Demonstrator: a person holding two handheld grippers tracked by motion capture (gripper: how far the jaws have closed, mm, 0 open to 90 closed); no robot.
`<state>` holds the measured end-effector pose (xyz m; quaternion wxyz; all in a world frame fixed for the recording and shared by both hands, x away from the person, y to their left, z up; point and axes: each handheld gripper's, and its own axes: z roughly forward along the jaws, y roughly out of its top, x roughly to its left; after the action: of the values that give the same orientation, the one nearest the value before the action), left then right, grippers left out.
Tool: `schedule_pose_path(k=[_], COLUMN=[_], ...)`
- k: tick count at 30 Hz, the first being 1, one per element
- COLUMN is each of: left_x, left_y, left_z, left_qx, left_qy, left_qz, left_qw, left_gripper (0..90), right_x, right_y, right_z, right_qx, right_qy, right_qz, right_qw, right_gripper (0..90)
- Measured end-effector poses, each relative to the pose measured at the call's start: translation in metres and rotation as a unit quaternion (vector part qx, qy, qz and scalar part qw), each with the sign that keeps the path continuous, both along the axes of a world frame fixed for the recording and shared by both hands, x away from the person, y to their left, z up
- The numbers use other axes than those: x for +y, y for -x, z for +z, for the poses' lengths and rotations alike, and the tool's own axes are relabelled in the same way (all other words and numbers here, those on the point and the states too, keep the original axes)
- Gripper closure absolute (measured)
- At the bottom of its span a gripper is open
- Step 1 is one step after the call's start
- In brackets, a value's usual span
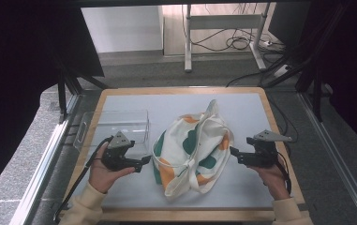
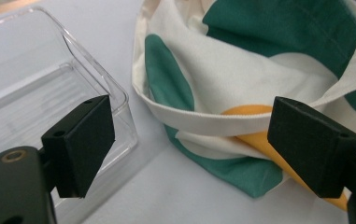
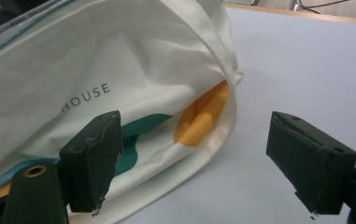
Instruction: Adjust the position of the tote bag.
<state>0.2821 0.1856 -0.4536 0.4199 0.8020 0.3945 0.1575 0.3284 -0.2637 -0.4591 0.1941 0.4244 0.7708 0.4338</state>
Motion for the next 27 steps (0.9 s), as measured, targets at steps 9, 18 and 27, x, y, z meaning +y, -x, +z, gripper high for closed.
schedule_pose_path(k=[9,18,27], left_x=[-0.002,-0.007,-0.031], left_y=[0.003,0.013,0.025], left_z=[0.0,0.002,0.016], left_qx=[0.002,0.0,-0.012], left_qy=[0.001,-0.007,-0.015], left_qz=[-0.004,-0.011,-0.047], left_qw=[1.0,0.9999,0.9987], left_gripper=[17.5,22.4,24.1], right_x=[0.004,0.003,0.0], right_y=[-0.009,-0.013,-0.01], right_z=[-0.006,-0.008,-0.004], right_qx=[-0.005,0.0,-0.006], right_qy=[0.01,0.025,0.018], right_qz=[0.004,-0.011,-0.015], right_qw=[0.9999,0.9996,0.9997], right_gripper=[19.6,20.8,21.0])
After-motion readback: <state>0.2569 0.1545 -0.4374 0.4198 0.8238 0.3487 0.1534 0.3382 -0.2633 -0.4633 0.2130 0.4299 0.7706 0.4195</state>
